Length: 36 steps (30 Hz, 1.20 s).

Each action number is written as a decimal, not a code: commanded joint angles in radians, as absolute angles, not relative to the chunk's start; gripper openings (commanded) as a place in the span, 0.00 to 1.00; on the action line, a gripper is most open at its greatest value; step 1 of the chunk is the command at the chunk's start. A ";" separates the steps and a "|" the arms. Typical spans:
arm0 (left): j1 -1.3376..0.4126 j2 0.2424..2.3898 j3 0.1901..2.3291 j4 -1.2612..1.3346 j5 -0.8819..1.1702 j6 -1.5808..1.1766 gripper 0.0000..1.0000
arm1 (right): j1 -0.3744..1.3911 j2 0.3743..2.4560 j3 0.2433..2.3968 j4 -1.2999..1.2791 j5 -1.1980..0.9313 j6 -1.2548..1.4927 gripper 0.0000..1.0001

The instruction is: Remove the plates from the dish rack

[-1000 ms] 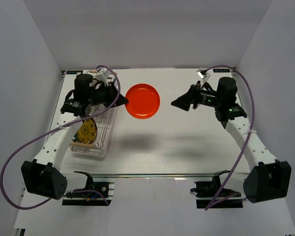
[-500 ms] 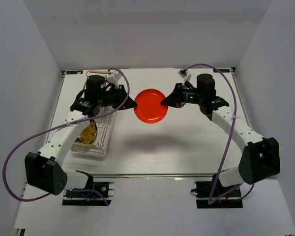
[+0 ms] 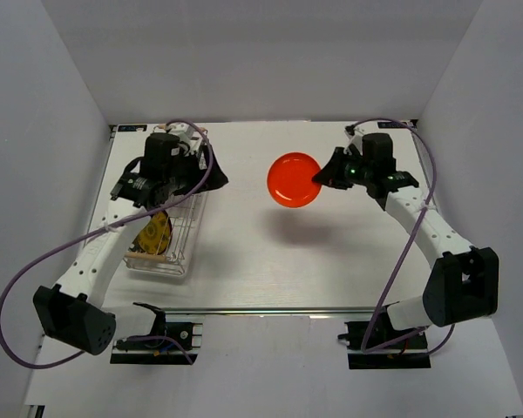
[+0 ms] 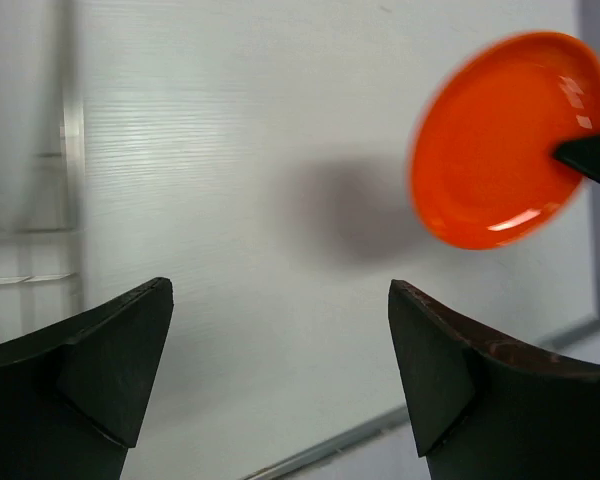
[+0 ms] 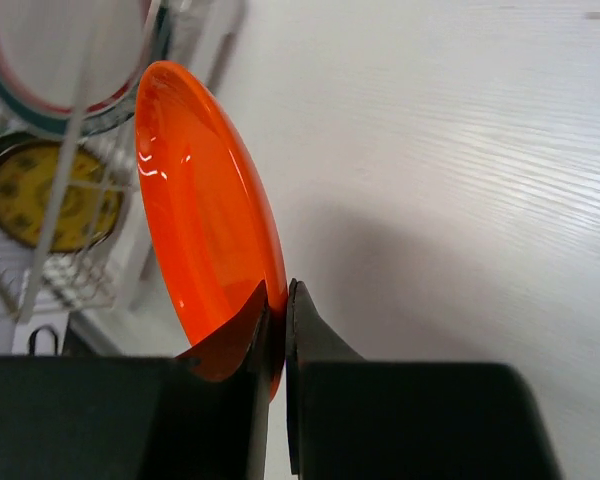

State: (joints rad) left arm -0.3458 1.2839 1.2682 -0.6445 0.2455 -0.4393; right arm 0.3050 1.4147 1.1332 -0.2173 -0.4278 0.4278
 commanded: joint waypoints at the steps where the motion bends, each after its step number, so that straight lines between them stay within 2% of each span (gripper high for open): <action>1: -0.331 1.203 1.339 -0.866 -0.121 -0.478 0.98 | 0.211 1.371 1.089 -0.258 -0.295 0.433 0.00; 2: -0.331 1.195 1.341 -0.902 -0.246 -0.523 0.98 | 0.196 1.373 1.068 -0.250 -0.295 0.433 0.00; 5: -0.322 1.172 1.325 -1.024 -0.453 -0.601 0.98 | 0.132 1.385 1.002 -0.221 -0.307 0.434 0.00; 9: -0.311 1.158 1.270 -1.138 -0.613 -0.699 0.98 | 0.081 1.429 0.942 -0.184 -0.304 0.434 0.00; 19: -0.272 1.126 1.232 -1.115 -0.655 -0.692 0.98 | -0.026 1.549 0.845 -0.092 -0.342 0.411 0.00; 21: -0.262 1.132 1.227 -1.121 -0.669 -0.693 0.98 | -0.040 1.578 0.847 -0.086 -0.370 0.416 0.14; 24: -0.253 1.143 1.220 -1.121 -0.670 -0.692 0.98 | -0.054 1.588 0.838 -0.077 -0.367 0.423 0.23; 29: -0.233 1.154 1.177 -1.086 -0.655 -0.669 0.98 | -0.075 1.614 0.833 -0.098 -0.310 0.420 0.25; 31: -0.224 1.158 1.170 -1.083 -0.644 -0.667 0.98 | -0.087 1.615 0.839 -0.109 -0.310 0.420 0.36; 32: -0.224 1.160 1.160 -1.077 -0.641 -0.666 0.98 | -0.089 1.614 0.844 -0.120 -0.301 0.420 0.48; 36: -0.206 1.157 1.126 -1.046 -0.614 -0.643 0.98 | -0.103 1.591 0.853 -0.144 -0.287 0.413 0.62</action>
